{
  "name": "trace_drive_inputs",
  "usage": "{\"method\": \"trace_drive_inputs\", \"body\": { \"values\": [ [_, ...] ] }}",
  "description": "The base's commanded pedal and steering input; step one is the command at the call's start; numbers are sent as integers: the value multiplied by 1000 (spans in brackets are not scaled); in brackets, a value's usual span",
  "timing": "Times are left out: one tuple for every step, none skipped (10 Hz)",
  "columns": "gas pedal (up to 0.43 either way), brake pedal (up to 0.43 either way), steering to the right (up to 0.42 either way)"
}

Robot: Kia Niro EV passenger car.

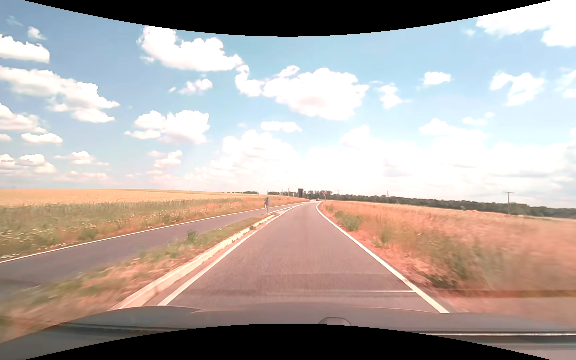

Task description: Follow the waypoints while adhering to traffic rules and regulations

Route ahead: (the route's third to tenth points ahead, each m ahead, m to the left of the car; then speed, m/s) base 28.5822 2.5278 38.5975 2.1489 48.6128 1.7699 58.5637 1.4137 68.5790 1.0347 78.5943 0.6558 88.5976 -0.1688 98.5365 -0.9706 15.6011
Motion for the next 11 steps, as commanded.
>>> {"method": "trace_drive_inputs", "body": {
  "values": [
    [169,0,-16],
    [177,0,-14],
    [189,0,-12],
    [189,0,-9],
    [189,0,-7],
    [189,0,-6],
    [189,0,-5],
    [189,0,-3],
    [189,0,-1],
    [189,0,1],
    [189,0,4]
  ]
}}
